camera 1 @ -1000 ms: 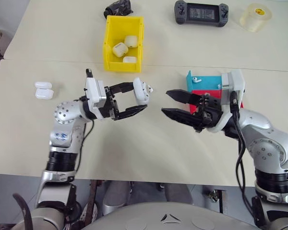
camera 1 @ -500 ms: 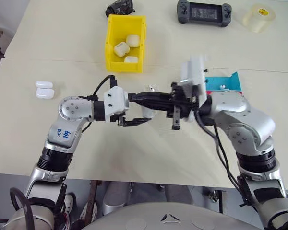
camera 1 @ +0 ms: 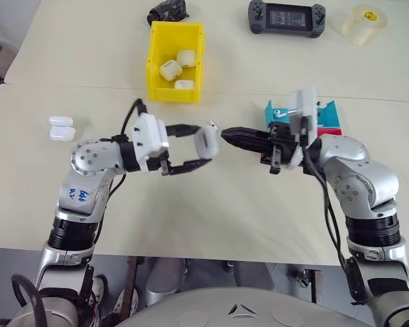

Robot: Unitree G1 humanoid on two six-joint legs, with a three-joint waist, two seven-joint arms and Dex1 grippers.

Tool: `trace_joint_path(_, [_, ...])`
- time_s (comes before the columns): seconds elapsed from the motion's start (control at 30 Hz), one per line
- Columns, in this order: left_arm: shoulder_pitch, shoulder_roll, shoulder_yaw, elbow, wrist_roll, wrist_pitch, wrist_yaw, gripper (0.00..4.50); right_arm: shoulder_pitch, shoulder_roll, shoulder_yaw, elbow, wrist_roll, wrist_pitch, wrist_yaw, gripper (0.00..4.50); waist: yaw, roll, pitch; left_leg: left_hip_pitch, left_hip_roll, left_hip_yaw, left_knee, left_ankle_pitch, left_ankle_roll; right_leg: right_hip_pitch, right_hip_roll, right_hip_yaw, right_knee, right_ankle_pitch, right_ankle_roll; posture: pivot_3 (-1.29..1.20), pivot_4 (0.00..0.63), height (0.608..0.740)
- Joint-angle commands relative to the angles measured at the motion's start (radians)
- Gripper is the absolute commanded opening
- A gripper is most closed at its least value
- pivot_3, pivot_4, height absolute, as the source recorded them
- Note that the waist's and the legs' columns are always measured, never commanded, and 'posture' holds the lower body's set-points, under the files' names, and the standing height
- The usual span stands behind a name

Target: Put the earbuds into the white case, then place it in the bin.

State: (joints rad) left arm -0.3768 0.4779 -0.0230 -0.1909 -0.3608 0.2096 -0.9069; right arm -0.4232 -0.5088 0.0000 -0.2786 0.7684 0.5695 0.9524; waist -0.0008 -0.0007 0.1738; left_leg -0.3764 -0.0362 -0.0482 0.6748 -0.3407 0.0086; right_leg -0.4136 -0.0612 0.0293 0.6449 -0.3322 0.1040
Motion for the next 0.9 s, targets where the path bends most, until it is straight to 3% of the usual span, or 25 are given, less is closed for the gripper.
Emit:
trace_joint_path(0.03, [0.003, -0.035, 0.096, -0.031, -0.034, 0.045, 0.142, 2.77, 0.046, -0.016, -0.101, -0.086, 0.082, 0.019, -0.03, 0.39, 0.001, 0.0, 0.0, 0.0, 0.0, 0.0, 0.0, 0.0, 0.0, 0.0, 0.0, 0.0, 0.0, 0.0, 0.0, 0.0, 0.15, 0.74])
trace_joint_path(0.17, [-0.075, -0.078, 0.194, 0.042, -0.01, 0.066, 0.326, 2.77, 0.142, -0.041, -0.189, -0.135, 0.077, 0.005, -0.083, 1.63, 0.009, -0.001, 0.0, 0.0, 0.0, 0.0, 0.0, 0.0, 0.0, 0.0, 0.0, 0.0, 0.0, 0.0, 0.0, 0.0, 0.15, 0.74])
trace_joint_path(0.27, [-0.197, -0.064, 0.217, 0.193, 0.094, 0.055, 0.474, 2.77, 0.202, -0.062, -0.221, -0.148, 0.025, -0.038, -0.096, 2.65, 0.021, -0.002, 0.001, 0.0, 0.0, 0.0, 0.001, 0.0, 0.0, 0.0, 0.0, 0.0, 0.001, 0.0, 0.0, 0.0, 0.15, 0.74])
trace_joint_path(0.43, [-0.436, -0.058, 0.202, 0.574, 0.149, -0.098, 0.461, 2.77, 0.211, -0.058, -0.224, -0.15, -0.002, -0.073, -0.118, 4.36, 0.024, -0.003, 0.002, 0.0, -0.001, 0.002, 0.003, 0.0, 0.0, 0.0, 0.0, 0.0, 0.001, 0.001, 0.001, 0.0, 0.15, 0.74])
trace_joint_path(0.67, [-0.63, -0.089, 0.178, 0.964, 0.158, -0.257, 0.336, 2.77, 0.208, -0.034, -0.199, -0.182, -0.004, -0.09, -0.154, 4.48, 0.024, -0.004, 0.002, 0.0, -0.002, 0.001, 0.002, 0.0, 0.001, -0.001, 0.0, -0.001, 0.001, 0.001, 0.001, 0.0, 0.15, 0.74])
trace_joint_path(0.87, [-0.654, -0.125, 0.134, 1.047, 0.171, -0.318, 0.215, 2.77, 0.209, -0.001, -0.17, -0.196, -0.013, -0.098, -0.181, 4.48, 0.023, -0.005, 0.003, -0.002, -0.002, 0.001, 0.003, 0.0, 0.001, -0.001, 0.0, -0.001, 0.002, 0.001, 0.001, 0.0, 0.15, 0.74])
trace_joint_path(0.9, [-0.655, -0.128, 0.127, 1.055, 0.176, -0.318, 0.204, 3.12, 0.208, 0.001, -0.167, -0.196, -0.014, -0.099, -0.183, 4.5, 0.022, -0.005, 0.003, -0.002, -0.002, 0.002, 0.004, 0.0, 0.001, -0.001, 0.0, -0.001, 0.002, 0.001, 0.001, 0.0, 0.15, 0.74])
